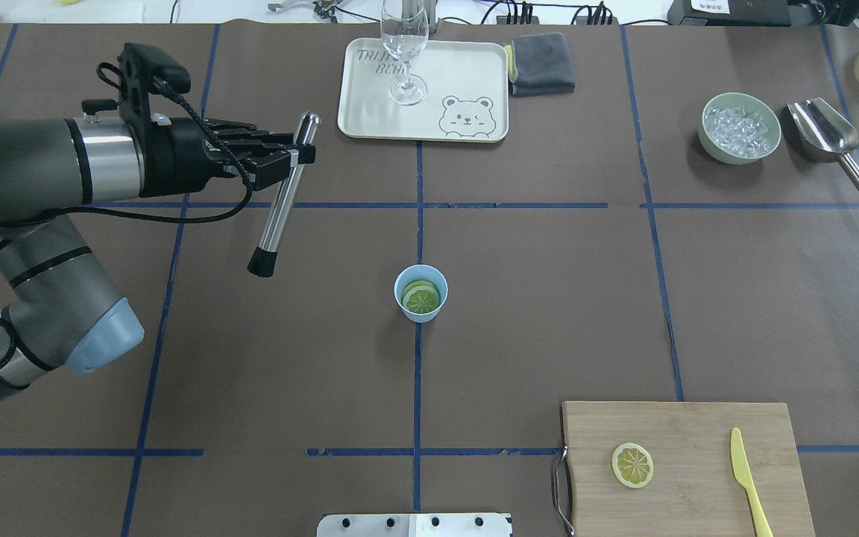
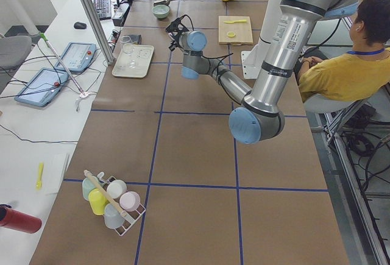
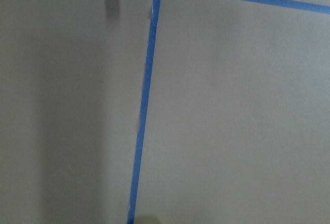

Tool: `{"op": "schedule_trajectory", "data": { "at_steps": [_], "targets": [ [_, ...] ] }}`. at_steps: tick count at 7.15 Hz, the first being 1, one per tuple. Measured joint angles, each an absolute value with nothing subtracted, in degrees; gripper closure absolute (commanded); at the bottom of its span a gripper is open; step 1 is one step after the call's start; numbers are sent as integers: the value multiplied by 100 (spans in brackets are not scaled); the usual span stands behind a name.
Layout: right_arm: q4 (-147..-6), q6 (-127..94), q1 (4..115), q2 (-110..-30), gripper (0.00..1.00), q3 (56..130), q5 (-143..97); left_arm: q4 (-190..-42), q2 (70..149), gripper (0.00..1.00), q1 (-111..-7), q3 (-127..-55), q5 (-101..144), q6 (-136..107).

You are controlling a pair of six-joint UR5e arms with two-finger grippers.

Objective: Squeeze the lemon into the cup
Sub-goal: 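Lift the muddler with the left gripper and carry it over the cup, then press the muddler down onto the lemon slice inside the cup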

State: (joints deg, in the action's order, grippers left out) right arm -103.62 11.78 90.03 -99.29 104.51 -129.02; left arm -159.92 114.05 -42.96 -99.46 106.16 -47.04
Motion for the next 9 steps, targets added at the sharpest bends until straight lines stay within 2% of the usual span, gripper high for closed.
{"op": "schedule_trajectory", "data": {
  "at_steps": [3,6,9],
  "targets": [
    [-10364,1176,9081,-9932,0,10450,-12895,-17667,11870,100,-3490,-9572,9154,-4223],
    [-10365,1161,9119,-9932,0,10450,-12900,-19812,12266,100,-2815,-8389,8309,-2934],
    [-10370,1152,9131,-9932,0,10445,-12894,-20534,12558,100,-2400,-7594,7711,-2089]
  ]
}}
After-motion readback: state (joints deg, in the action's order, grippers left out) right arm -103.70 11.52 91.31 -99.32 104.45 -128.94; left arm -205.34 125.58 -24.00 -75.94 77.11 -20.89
